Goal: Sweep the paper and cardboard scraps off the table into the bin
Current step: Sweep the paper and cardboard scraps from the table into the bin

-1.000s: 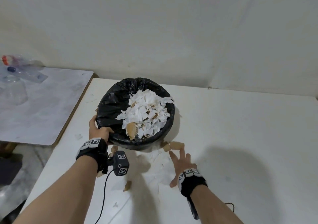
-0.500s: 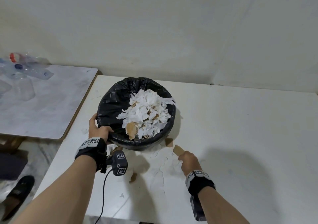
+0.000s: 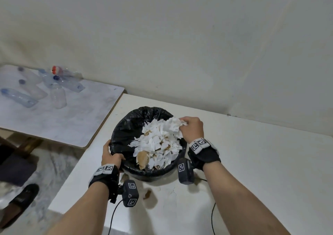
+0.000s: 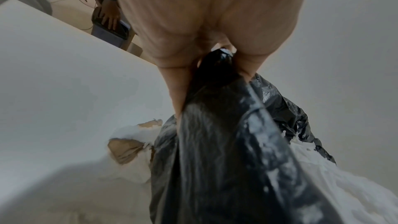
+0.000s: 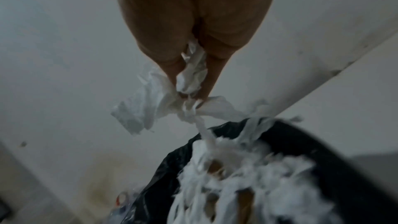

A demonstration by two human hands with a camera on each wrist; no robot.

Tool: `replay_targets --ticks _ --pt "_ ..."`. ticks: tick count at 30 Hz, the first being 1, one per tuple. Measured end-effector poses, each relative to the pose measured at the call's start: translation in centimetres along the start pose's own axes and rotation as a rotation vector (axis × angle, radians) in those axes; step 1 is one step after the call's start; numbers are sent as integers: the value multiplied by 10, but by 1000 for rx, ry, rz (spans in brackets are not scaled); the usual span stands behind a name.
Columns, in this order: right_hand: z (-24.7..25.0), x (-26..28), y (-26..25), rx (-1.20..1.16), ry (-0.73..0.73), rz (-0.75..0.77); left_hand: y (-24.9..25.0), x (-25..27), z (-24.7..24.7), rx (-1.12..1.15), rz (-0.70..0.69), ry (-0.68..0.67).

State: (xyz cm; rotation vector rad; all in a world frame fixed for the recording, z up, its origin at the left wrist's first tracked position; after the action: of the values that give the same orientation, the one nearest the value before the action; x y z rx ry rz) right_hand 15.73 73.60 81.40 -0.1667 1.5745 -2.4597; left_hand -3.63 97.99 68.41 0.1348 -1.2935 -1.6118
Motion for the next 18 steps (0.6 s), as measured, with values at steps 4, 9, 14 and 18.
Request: replay_targets --ticks 4,9,14,18 --pt "-61 8 -28 -6 -205 -7 -10 12 -1 12 0 -6" --pt "-92 13 -26 -85 -390 -113 -19 22 9 34 -1 14" --pt "-45 -7 -9 -171 -193 -80 -31 24 28 34 34 85" --pt "-24 6 31 -103 -107 -72 -44 29 39 53 73 123"
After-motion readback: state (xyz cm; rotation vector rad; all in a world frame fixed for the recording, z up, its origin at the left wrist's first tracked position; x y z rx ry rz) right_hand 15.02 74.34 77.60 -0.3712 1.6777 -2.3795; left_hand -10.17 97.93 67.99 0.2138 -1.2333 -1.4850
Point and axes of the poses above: each hand's wrist, its own x-axis away from the middle knuckle, its own z-axis out of the back of the hand, y = z × x, the point moved 7 cm from there along -x, towards the middle knuckle, and after that the axes turned 15 degrees about -x, right-handed, at the moved point
